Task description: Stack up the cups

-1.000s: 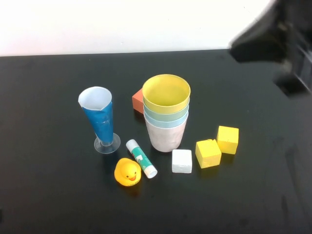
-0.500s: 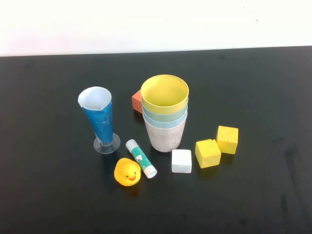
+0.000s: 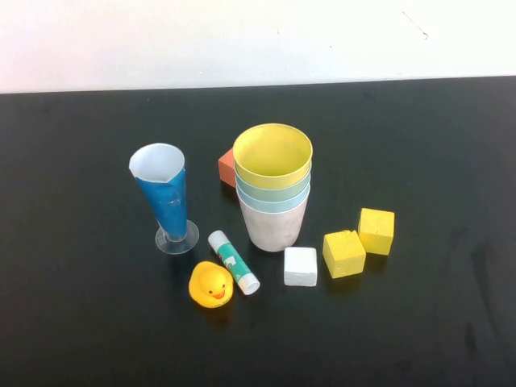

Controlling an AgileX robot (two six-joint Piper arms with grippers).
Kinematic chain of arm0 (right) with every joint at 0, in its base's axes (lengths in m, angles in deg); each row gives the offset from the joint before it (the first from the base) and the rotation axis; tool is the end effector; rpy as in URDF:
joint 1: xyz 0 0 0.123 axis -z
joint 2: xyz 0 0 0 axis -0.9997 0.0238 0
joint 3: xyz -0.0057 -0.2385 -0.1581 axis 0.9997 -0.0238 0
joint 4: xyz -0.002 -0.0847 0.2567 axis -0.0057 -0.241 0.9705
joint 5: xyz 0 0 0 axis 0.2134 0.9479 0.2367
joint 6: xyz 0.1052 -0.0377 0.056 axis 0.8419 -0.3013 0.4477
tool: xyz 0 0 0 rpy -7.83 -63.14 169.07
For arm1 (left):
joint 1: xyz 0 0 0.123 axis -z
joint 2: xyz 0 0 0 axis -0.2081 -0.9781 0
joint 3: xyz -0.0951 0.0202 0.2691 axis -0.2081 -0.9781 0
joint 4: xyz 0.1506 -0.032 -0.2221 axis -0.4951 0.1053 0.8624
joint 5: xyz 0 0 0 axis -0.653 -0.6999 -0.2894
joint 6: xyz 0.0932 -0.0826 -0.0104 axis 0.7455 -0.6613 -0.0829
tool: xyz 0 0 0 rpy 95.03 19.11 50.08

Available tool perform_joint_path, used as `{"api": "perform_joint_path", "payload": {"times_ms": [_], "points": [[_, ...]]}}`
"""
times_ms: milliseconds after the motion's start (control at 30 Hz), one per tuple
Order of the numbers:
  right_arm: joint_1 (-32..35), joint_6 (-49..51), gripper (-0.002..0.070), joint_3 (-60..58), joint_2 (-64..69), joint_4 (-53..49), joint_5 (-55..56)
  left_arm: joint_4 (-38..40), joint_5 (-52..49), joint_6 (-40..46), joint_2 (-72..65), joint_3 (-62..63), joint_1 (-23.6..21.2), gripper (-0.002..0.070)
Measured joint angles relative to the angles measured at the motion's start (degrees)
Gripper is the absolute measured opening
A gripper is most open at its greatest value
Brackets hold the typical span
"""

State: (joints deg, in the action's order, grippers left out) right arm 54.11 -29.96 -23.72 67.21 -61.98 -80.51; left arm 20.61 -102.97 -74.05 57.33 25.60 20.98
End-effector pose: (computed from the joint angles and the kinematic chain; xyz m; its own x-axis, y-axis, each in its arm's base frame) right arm 0.1107 0.0919 0.3475 0.1896 -0.3869 -0.9024 -0.6276 0.6590 -0.4145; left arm 0.0757 -0.0238 0.2709 -0.3426 0.0246 -0.9392 0.3494 0.9313 -0.1030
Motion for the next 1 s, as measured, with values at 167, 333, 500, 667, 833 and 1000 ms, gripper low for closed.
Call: {"api": "perform_joint_path", "payload": {"times_ms": [167,333,500,667,833,1000], "points": [[0.00,0.39,-0.0001,-3.74,0.00,-0.10,0.00,0.00,0.00,0.00,0.00,0.00,0.00,-0.0001],[0.00,1.36,-0.0001,-8.97,-1.25,-0.45,0.44,0.00,0.00,0.00,0.00,0.00,0.00,-0.0001],[0.00,2.08,-0.0001,-13.47,-3.03,-0.45,2.62,0.00,0.00,0.00,0.09,0.00,0.00,-0.0001],[1.75,4.85,-0.0001,-20.30,-3.65,-0.45,11.89,0.00,0.00,0.00,0.09,0.00,0.00,-0.0001],[9.83,7.96,-0.0002,-24.34,-10.53,-0.58,11.56,0.00,0.00,0.00,0.09,0.00,0.00,-0.0001],[22.77,11.38,-0.0002,-28.00,-20.04,-2.12,10.46,0.00,0.00,0.00,0.09,0.00,0.00,-0.0001]]}}
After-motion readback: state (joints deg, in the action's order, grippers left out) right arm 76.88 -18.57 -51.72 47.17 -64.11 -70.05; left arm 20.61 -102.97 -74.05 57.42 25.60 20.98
